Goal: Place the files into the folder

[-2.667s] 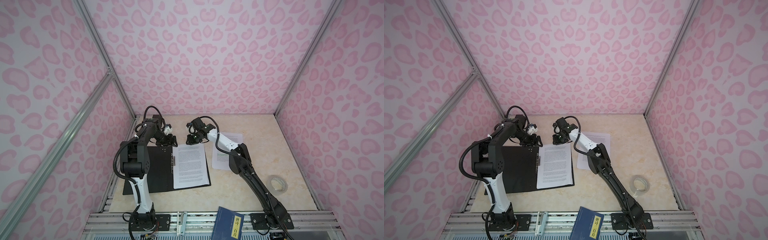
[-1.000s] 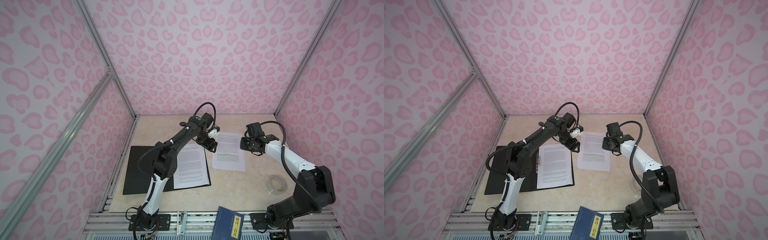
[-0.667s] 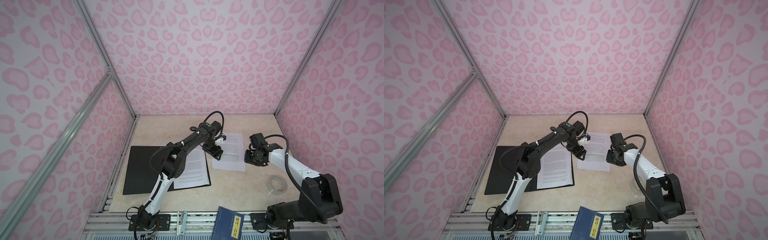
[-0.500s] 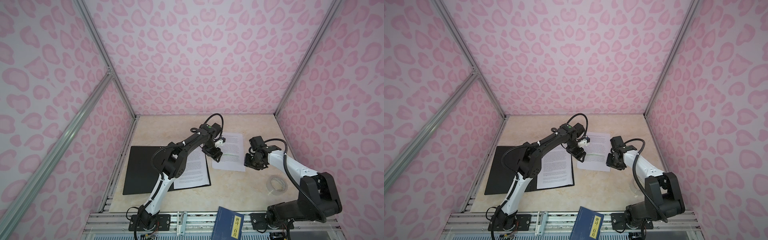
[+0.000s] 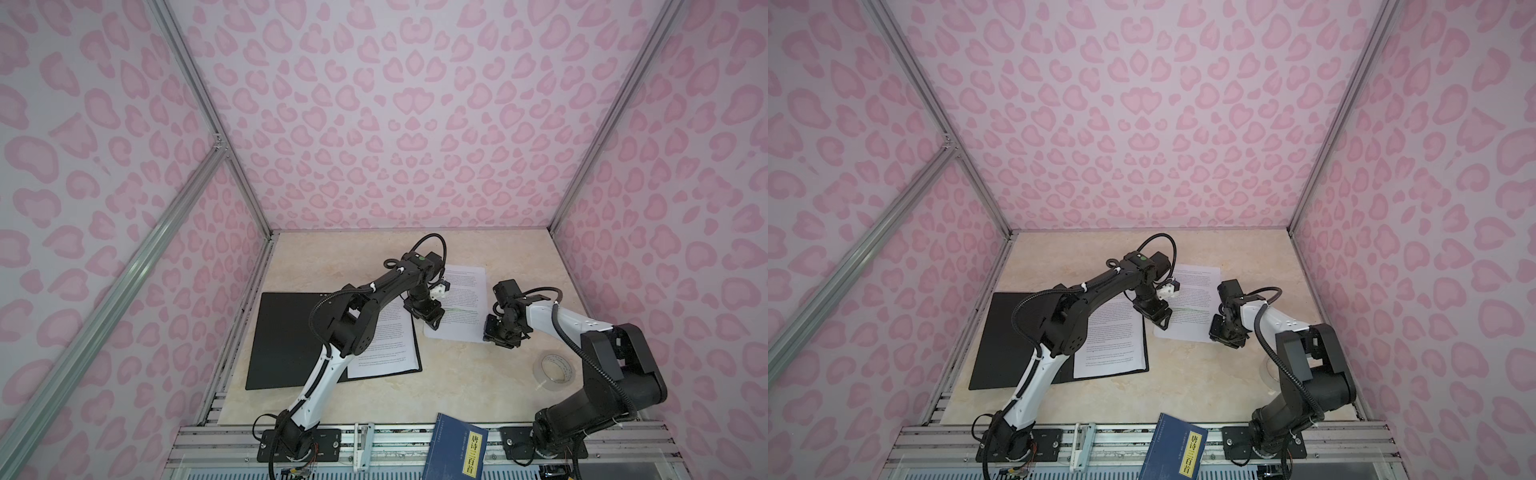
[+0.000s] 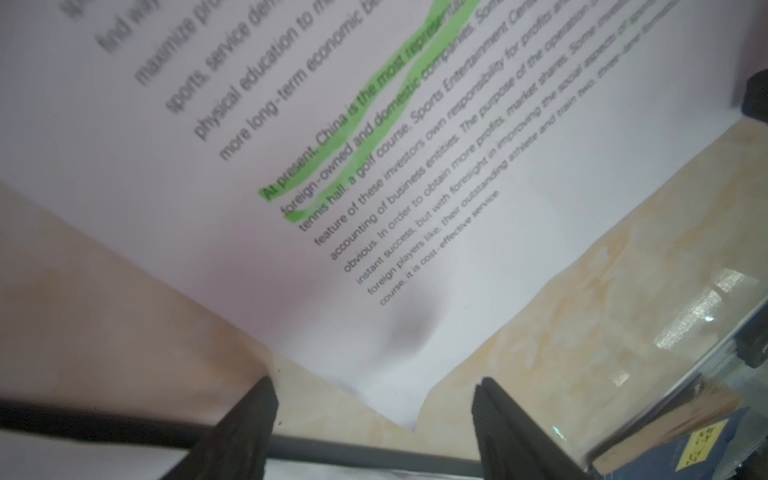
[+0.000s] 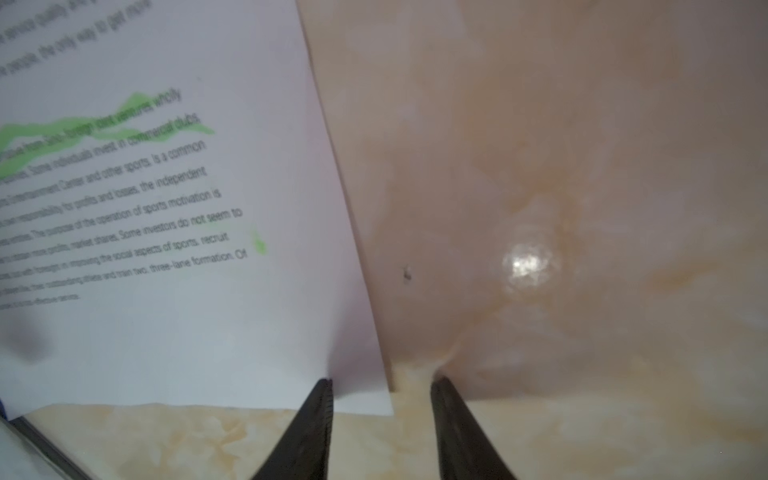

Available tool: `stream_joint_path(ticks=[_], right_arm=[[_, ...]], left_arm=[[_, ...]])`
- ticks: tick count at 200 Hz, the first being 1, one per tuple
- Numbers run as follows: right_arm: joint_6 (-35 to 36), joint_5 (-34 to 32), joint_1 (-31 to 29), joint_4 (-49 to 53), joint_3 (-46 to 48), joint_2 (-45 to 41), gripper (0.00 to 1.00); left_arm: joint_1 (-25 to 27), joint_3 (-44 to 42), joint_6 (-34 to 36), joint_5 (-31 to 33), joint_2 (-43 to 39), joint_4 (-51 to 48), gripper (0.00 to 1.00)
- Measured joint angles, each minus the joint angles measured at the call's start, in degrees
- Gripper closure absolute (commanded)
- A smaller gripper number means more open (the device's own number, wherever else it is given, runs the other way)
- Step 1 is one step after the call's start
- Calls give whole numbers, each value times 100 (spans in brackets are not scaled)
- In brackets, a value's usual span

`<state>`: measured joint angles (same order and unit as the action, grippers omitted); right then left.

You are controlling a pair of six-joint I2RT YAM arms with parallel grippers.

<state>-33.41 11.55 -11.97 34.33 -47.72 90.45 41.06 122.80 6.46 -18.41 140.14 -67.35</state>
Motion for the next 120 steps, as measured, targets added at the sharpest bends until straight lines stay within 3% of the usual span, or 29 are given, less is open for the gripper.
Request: stream_joint_path(ticks=[51, 120], right_arm=[[-144, 262, 127, -313, 168, 11, 60], [-446, 1117, 442, -1716, 859, -326, 64]], left_arm=[[37, 66, 0, -118, 63, -48, 22], [46, 118, 0, -131, 105, -85, 22]])
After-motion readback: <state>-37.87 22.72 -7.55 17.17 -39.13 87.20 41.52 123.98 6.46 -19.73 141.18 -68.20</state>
